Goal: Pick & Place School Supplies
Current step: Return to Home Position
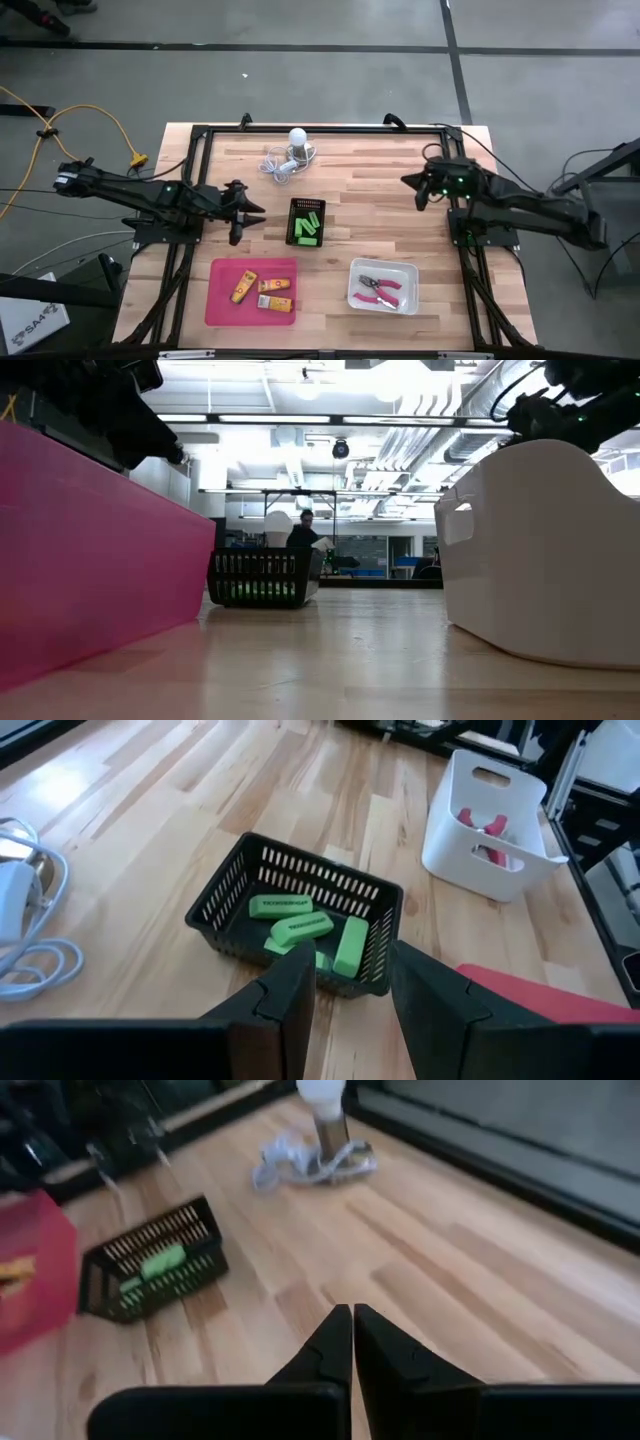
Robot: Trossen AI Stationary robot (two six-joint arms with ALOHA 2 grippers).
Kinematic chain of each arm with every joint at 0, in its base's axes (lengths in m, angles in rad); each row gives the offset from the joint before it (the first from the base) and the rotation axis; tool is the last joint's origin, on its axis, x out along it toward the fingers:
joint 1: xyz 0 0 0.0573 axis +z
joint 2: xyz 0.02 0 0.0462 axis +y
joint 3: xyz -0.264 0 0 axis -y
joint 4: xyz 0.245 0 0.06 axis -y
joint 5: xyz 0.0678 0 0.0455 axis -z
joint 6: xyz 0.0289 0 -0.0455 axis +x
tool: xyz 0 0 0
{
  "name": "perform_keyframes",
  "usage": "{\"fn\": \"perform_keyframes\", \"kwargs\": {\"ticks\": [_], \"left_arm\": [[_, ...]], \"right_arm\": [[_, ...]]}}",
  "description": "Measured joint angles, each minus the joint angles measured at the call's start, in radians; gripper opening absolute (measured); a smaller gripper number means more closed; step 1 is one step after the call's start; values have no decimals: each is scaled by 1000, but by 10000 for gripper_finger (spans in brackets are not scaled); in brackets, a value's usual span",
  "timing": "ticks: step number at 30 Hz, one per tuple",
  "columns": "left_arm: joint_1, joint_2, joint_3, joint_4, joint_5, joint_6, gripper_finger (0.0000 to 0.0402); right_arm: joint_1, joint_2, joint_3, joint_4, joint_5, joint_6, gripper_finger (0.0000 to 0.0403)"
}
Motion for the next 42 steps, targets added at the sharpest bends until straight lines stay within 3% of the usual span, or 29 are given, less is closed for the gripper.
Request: {"fn": "perform_keyframes", "kwargs": {"ticks": [8, 14, 29, 42], "left_arm": [[0, 59, 0, 23, 0, 0, 124], [0, 103, 0, 44, 0, 0, 124], [0, 116, 0, 97, 1, 0, 124], [0, 116, 0, 97, 2, 0, 124]], "right_arm": [[0, -207, -99, 67, 68, 49, 3], [2, -311, -160, 153, 52, 52, 3], [3, -404, -324, 414, -25, 78, 3], [2, -407, -358, 429, -26, 78, 3]]}}
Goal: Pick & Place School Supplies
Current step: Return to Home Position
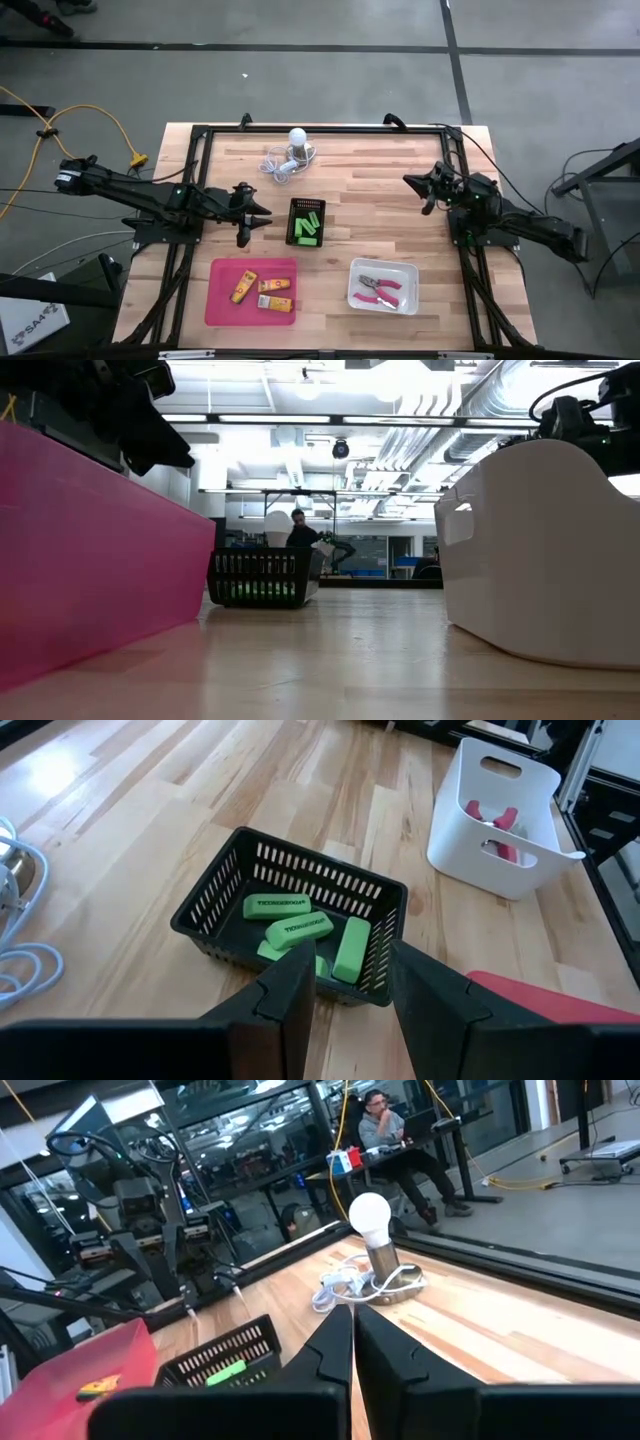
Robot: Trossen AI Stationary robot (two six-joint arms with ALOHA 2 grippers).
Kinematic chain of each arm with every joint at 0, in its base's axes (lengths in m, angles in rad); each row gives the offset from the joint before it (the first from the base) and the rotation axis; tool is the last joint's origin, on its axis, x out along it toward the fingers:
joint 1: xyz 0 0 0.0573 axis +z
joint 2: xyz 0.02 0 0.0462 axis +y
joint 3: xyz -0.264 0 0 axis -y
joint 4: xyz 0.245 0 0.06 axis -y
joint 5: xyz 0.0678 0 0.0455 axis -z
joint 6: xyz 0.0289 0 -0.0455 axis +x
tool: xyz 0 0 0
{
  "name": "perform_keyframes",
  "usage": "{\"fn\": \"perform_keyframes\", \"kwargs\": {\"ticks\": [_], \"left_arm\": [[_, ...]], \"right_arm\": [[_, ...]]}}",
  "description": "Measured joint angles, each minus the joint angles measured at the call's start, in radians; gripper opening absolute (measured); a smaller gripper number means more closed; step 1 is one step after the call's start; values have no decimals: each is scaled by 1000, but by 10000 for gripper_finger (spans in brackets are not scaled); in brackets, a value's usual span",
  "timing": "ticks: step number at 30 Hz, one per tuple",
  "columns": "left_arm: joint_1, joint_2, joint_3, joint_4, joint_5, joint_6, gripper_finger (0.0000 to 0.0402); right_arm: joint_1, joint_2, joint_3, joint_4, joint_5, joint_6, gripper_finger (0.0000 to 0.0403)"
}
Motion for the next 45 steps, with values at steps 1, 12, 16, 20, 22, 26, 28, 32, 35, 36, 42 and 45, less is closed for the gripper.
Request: {"fn": "perform_keyframes", "kwargs": {"ticks": [1, 12, 16, 20, 22, 26, 28, 32, 35, 36, 42, 45], "left_arm": [[0, 0, 0, 0, 0, 0, 124], [0, 0, 0, 0, 1, 0, 124], [0, 0, 0, 0, 8, 0, 124], [0, 0, 0, 0, 16, 0, 124], [0, 0, 0, 0, 16, 0, 124], [0, 0, 0, 4, 16, 0, 124], [0, 0, 0, 4, 16, 0, 124], [0, 0, 0, 4, 16, 0, 124], [0, 0, 0, 4, 16, 20, 124], [0, 0, 0, 4, 16, 25, 124], [0, 0, 0, 3, 16, 86, 124], [2, 0, 0, 4, 13, 140, 124]], "right_arm": [[0, 0, 0, -4, 0, -1, 3], [0, -14, 0, -95, 18, -19, 3], [0, -15, 0, -96, 19, -30, 3], [0, -15, 0, -99, 19, -36, 3], [0, -14, 0, -101, 19, -33, 3], [0, -14, 0, -102, 20, -32, 3], [0, -14, 0, -103, 20, -34, 3], [0, -14, 0, -103, 20, -37, 3], [0, -14, 0, -99, 19, -37, 3], [0, -14, 0, -98, 19, -37, 3], [0, -14, -1, -97, 21, -37, 3], [0, -14, -1, -96, 21, -37, 3]]}}
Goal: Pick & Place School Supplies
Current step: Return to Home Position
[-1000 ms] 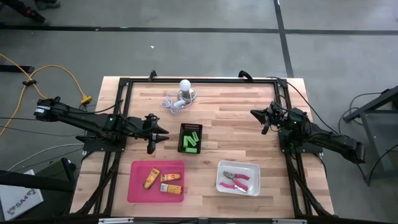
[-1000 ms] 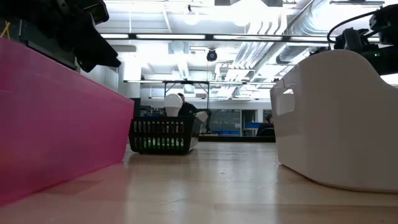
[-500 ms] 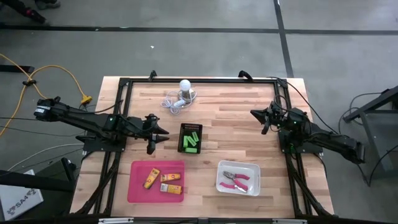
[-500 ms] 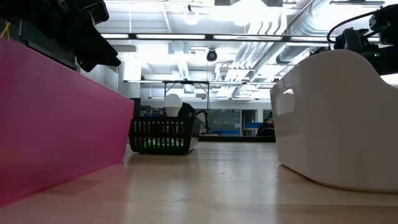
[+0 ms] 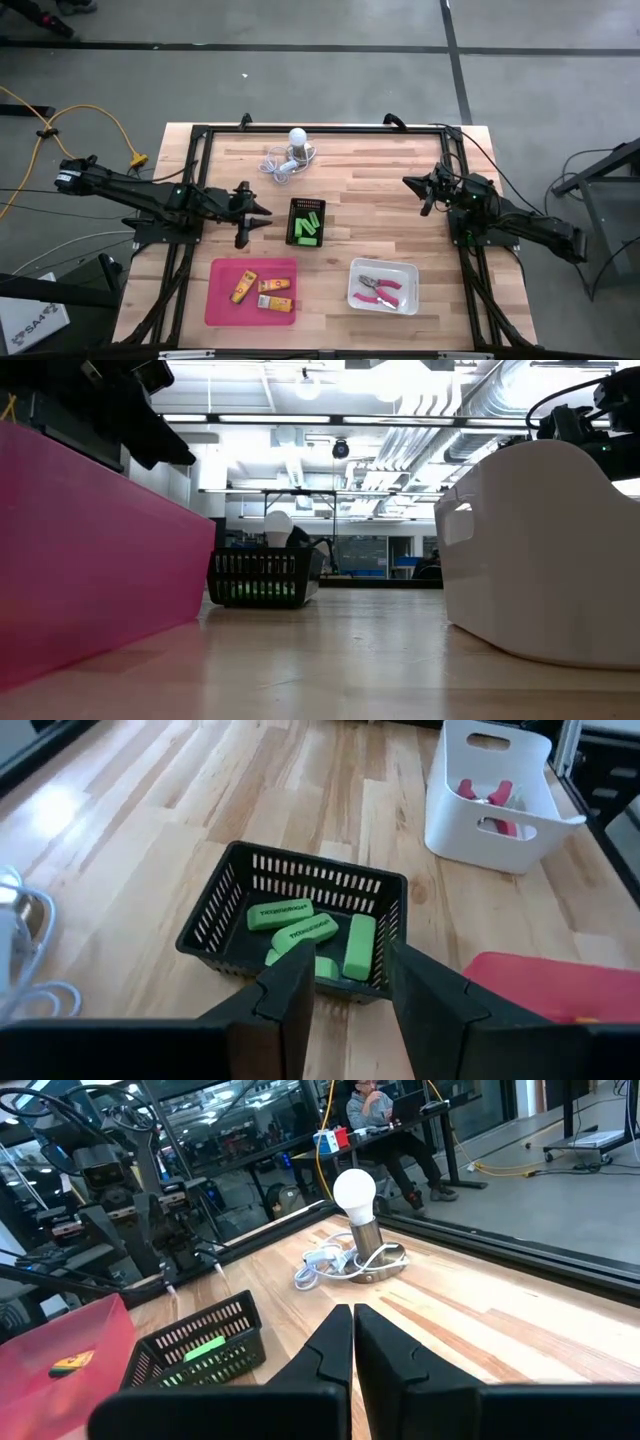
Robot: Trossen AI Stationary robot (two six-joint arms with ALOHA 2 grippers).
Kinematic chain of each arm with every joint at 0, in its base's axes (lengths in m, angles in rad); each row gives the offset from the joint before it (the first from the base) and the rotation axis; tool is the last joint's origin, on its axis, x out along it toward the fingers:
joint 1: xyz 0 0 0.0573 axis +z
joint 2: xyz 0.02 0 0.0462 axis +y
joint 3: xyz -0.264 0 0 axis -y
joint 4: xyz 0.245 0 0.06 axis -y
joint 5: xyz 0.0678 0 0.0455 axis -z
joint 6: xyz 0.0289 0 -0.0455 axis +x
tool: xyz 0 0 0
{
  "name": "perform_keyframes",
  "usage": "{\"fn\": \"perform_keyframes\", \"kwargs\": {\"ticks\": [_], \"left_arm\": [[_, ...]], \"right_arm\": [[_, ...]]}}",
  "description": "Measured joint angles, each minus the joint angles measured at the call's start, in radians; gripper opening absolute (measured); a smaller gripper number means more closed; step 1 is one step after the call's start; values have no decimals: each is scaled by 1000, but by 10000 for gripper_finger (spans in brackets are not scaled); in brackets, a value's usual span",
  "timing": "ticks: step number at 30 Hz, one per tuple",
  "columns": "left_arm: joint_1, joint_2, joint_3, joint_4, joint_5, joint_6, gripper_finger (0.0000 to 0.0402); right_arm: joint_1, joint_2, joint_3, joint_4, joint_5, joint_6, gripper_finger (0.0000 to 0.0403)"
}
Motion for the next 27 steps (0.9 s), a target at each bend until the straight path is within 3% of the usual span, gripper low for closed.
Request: {"fn": "perform_keyframes", "kwargs": {"ticks": [13, 27], "left_arm": [[43, -11, -4, 30, 0, 118, 124], [123, -426, -309, 197, 12, 175, 124]], "right_arm": [[0, 0, 0, 0, 0, 0, 3], [0, 0, 0, 5, 1, 0, 3]]}}
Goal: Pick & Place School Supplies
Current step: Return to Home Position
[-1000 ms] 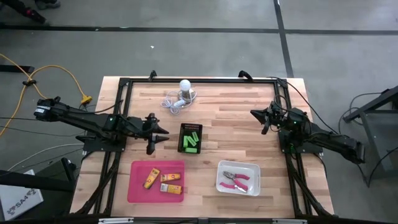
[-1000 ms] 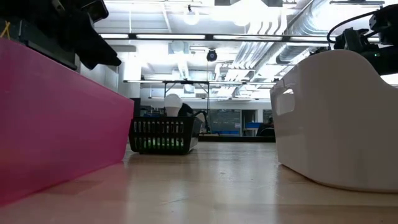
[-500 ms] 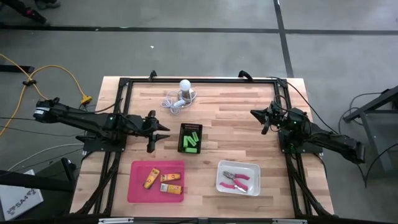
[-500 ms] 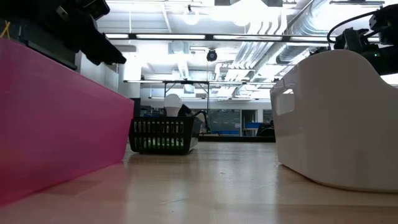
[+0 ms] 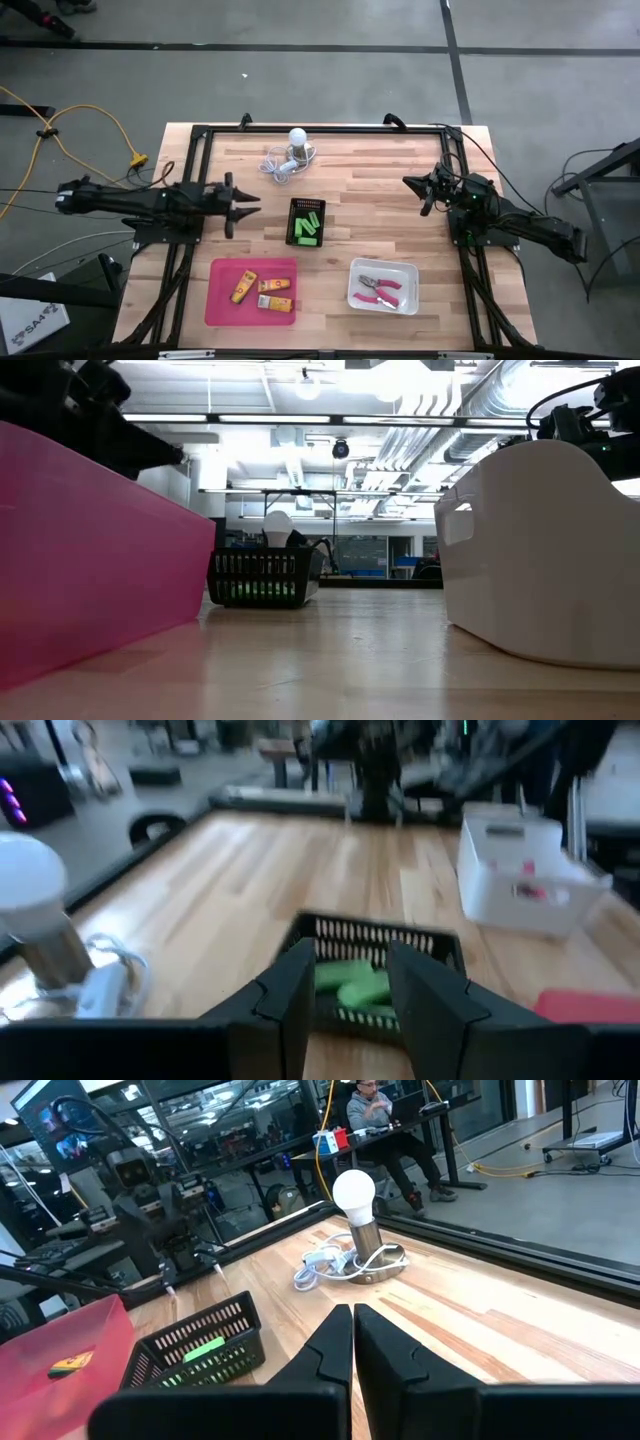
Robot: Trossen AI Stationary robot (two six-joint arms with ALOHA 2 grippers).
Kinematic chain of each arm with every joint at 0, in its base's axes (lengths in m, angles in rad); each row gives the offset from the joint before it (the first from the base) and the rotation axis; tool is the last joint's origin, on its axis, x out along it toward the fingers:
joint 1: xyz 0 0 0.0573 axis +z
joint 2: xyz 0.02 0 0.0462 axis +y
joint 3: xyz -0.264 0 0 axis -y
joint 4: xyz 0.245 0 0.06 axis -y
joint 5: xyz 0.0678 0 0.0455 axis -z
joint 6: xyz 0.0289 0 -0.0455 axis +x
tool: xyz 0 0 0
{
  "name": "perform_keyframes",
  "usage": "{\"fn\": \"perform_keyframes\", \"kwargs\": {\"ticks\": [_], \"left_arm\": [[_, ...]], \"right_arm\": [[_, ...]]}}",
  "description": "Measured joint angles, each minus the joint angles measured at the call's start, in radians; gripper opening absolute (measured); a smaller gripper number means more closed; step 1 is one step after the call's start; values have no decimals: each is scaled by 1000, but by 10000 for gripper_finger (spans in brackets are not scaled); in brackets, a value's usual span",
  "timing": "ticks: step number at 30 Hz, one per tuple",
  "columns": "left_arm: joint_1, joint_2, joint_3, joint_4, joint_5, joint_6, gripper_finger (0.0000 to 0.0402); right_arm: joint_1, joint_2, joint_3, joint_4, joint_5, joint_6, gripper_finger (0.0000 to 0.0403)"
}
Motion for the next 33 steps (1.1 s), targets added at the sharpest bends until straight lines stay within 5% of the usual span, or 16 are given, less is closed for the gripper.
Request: {"fn": "perform_keyframes", "kwargs": {"ticks": [14, 28, 33], "left_arm": [[50, -276, -135, 40, -12, 18, 124], [51, -338, -160, -4, -13, 21, 124], [49, -337, -162, -16, 68, 79, 124]], "right_arm": [[0, 0, 0, 1, 0, 0, 3], [0, 0, 0, 2, 0, 0, 3], [0, 0, 0, 2, 0, 0, 3]]}}
